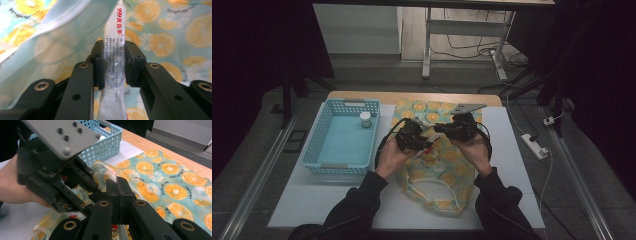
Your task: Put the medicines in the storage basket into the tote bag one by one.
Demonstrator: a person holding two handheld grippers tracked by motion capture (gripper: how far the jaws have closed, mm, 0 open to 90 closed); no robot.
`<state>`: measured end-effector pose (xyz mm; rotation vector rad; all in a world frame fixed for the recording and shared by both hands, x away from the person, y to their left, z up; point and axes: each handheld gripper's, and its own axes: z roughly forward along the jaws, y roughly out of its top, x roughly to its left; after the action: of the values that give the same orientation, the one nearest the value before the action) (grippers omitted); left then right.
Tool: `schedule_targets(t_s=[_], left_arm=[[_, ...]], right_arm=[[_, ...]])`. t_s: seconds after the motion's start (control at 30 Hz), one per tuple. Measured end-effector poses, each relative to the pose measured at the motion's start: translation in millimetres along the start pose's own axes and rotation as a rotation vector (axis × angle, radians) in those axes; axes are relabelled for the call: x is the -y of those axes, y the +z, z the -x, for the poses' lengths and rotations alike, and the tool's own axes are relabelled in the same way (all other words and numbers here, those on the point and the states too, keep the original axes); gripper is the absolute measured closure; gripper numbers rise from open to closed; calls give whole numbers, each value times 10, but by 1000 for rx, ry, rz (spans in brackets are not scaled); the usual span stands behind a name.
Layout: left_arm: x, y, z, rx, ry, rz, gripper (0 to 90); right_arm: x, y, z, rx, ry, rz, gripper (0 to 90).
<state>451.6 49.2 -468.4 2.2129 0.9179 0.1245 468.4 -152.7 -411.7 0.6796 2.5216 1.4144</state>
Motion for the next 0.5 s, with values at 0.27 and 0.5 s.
schedule_targets(t_s=[0.27,0.5], left_arm=[[22,118,-129,-37,-28,10,715],[43,215,-234,-82,-43,-7,714]], right_arm=[[9,23,-4,-1,-1,-4,900],[17,38,-1,-2,-1,-10,900]])
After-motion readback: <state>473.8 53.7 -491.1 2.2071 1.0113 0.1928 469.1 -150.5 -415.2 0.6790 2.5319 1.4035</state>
